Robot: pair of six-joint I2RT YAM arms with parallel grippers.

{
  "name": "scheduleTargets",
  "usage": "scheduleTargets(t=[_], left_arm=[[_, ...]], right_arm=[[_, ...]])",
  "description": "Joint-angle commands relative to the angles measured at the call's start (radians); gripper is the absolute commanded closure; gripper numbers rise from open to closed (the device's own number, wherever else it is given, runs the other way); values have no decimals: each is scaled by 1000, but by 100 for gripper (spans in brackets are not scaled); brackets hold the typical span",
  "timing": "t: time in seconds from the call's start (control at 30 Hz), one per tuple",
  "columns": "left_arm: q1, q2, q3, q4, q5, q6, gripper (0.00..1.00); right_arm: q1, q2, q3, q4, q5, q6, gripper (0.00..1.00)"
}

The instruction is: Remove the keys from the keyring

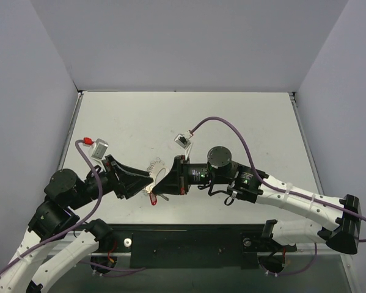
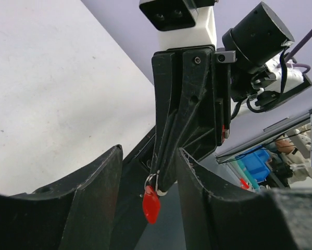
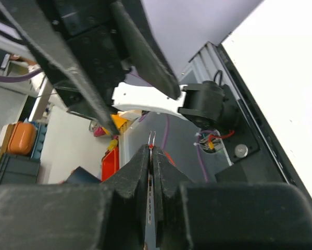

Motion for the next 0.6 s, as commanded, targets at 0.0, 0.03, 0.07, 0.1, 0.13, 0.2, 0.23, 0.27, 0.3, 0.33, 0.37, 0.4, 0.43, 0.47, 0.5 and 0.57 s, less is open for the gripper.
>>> scheduleTargets(t=[0.0, 0.03, 0.07, 0.1, 0.13, 0.2, 0.23, 0.27, 0.3, 0.33, 0.37, 0.4, 0.43, 0.47, 0.5, 0.57], left_arm=[[0, 8, 45, 131, 48, -64, 46], [0, 10, 53, 130, 45, -67, 47], [2, 10, 61, 124, 39, -67, 47], [0, 10, 68, 116, 36, -70, 47], [0, 10, 72, 113, 35, -70, 48], [2, 5, 75, 117, 30, -81, 48], [0, 5, 75, 128, 29, -90, 50], [0, 2, 73, 131, 24, -97, 51], [0, 3, 75, 139, 21, -102, 53], [0, 3, 76, 142, 19, -108, 53], [0, 6, 75, 145, 19, -108, 55], [0, 6, 76, 145, 18, -110, 55], [0, 8, 75, 144, 18, -110, 56], [0, 8, 73, 144, 13, -113, 56], [0, 5, 69, 145, 12, -114, 56], [0, 0, 61, 156, 6, -127, 56]], right_arm=[[10, 16, 83, 113, -69, -22, 100], [10, 15, 93, 119, -74, -22, 100], [10, 13, 94, 121, -75, -25, 100], [8, 9, 97, 130, -75, -24, 100], [7, 7, 99, 133, -78, -22, 100], [4, 7, 108, 138, -83, -24, 100], [4, 9, 110, 138, -86, -25, 100], [4, 9, 114, 132, -86, -28, 100], [2, 7, 116, 132, -88, -31, 100], [2, 7, 119, 130, -88, -33, 100], [1, 6, 119, 130, -86, -34, 100], [1, -1, 120, 132, -86, -34, 100], [-1, -2, 120, 129, -85, -36, 100], [-2, -7, 122, 130, -85, -36, 100], [-5, -8, 125, 129, -85, -37, 100], [-7, -10, 128, 123, -85, -39, 100]])
